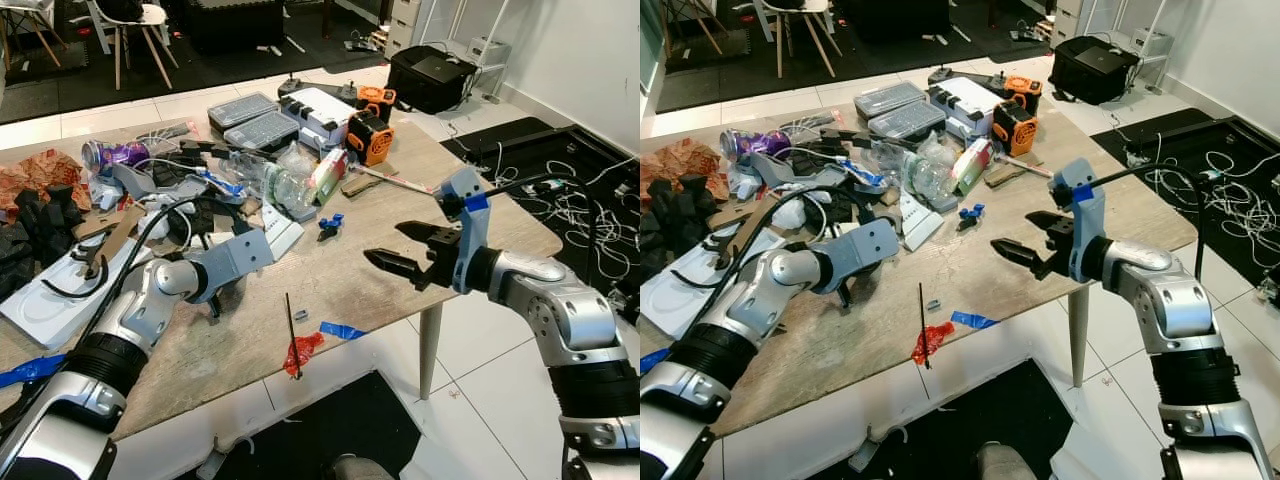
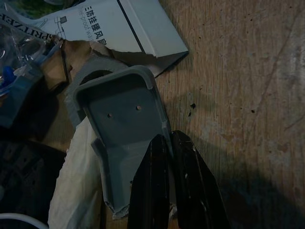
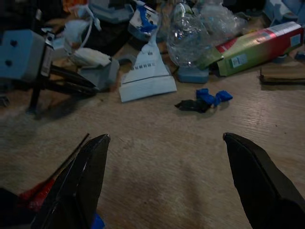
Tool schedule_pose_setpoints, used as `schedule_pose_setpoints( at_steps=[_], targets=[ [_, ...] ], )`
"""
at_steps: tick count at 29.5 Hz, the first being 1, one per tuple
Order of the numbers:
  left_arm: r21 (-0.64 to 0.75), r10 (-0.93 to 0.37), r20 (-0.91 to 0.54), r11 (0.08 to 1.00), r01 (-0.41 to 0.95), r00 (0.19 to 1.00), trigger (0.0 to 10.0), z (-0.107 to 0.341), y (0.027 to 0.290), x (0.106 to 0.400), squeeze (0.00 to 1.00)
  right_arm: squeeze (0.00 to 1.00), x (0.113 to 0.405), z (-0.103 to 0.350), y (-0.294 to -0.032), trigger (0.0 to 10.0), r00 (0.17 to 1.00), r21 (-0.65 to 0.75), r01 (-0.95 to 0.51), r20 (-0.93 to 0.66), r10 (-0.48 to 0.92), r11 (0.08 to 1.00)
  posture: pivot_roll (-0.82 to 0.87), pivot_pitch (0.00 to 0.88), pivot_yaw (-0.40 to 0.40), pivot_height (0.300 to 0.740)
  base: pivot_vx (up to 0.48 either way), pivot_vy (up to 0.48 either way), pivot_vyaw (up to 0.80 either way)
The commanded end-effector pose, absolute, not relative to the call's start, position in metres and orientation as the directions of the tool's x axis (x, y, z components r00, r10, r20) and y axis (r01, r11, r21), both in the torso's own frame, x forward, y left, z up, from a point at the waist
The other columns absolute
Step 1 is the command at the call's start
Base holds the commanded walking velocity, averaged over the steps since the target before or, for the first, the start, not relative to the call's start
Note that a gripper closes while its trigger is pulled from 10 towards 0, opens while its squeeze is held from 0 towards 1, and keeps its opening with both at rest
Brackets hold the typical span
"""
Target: Picking trash to rubbish bin
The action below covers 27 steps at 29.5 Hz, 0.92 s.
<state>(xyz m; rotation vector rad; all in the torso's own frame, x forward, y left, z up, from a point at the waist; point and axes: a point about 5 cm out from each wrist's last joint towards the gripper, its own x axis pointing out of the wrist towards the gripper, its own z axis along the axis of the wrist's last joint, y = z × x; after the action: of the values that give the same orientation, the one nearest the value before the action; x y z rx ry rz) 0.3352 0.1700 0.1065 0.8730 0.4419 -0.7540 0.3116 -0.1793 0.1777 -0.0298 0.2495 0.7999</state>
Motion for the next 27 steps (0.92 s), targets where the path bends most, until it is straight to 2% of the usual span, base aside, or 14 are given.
schedule_pose_setpoints(
  at_steps=[1,11,15,16,18,19,22,23,24,26,27],
  targets=[
    [0.498,-0.410,-0.644,0.417,0.761,0.646,0.0,0.099,0.167,0.334,0.00,0.00,0.313,0.179,-0.182,10.0,0.678,0.077,-0.707,-0.211,0.704,0.703,-0.04,0.000,-0.001,0.740,0.000,0.000,0.00],
    [0.451,-0.501,-0.552,0.493,0.744,0.667,0.0,0.102,0.166,0.332,0.00,0.00,0.312,0.170,-0.181,10.0,0.665,0.108,-0.711,-0.218,0.714,0.695,-0.06,0.000,0.001,0.740,0.000,0.000,0.00],
    [0.371,-0.574,-0.465,0.565,0.737,0.674,0.0,0.107,0.166,0.331,0.00,0.00,0.311,0.173,-0.182,10.0,0.664,0.108,-0.713,-0.211,0.717,0.693,-0.07,0.000,-0.001,0.740,0.000,0.000,0.00],
    [0.301,-0.617,-0.391,0.615,0.729,0.683,1.9,0.112,0.167,0.331,0.00,0.00,0.312,0.175,-0.185,10.0,0.670,0.103,-0.709,-0.208,0.713,0.697,-0.07,0.000,-0.003,0.740,0.000,0.000,0.00],
    [0.276,-0.630,-0.363,0.631,0.725,0.686,1.9,0.114,0.167,0.331,0.00,0.00,0.312,0.176,-0.186,10.0,0.672,0.100,-0.708,-0.209,0.710,0.699,-0.07,0.000,-0.004,0.740,0.000,0.000,0.00],
    [0.237,-0.646,-0.323,0.653,0.720,0.692,2.4,0.117,0.169,0.331,0.00,0.00,0.312,0.176,-0.186,10.0,0.673,0.105,-0.707,-0.203,0.711,0.699,-0.07,0.000,-0.004,0.740,0.000,0.000,0.00],
    [0.224,-0.654,-0.312,0.655,0.722,0.690,2.5,0.118,0.169,0.330,0.00,0.00,0.312,0.177,-0.186,10.0,0.673,0.108,-0.707,-0.199,0.712,0.699,-0.07,0.000,-0.003,0.740,0.000,0.000,0.00],
    [0.201,-0.669,-0.292,0.656,0.727,0.684,4.4,0.119,0.169,0.329,0.00,0.00,0.312,0.177,-0.186,10.0,0.671,0.109,-0.710,-0.197,0.715,0.696,-0.07,0.000,-0.003,0.740,0.000,0.000,0.00],
    [0.154,-0.692,-0.246,0.663,0.733,0.678,7.4,0.123,0.168,0.327,0.00,0.00,0.311,0.177,-0.185,10.0,0.669,0.109,-0.712,-0.196,0.717,0.694,-0.06,0.000,-0.006,0.740,0.000,0.000,0.00],
    [0.064,-0.739,-0.139,0.658,0.751,0.659,10.0,0.132,0.165,0.324,0.00,0.00,0.310,0.177,-0.185,10.0,0.665,0.111,-0.714,-0.200,0.719,0.691,-0.05,0.000,-0.013,0.740,0.000,0.000,0.00],
    [0.027,-0.756,-0.094,0.649,0.760,0.648,10.0,0.137,0.164,0.322,0.00,0.00,0.309,0.177,-0.185,10.0,0.665,0.110,-0.714,-0.202,0.719,0.691,-0.05,0.000,-0.011,0.740,0.000,0.000,0.00]
  ],
)
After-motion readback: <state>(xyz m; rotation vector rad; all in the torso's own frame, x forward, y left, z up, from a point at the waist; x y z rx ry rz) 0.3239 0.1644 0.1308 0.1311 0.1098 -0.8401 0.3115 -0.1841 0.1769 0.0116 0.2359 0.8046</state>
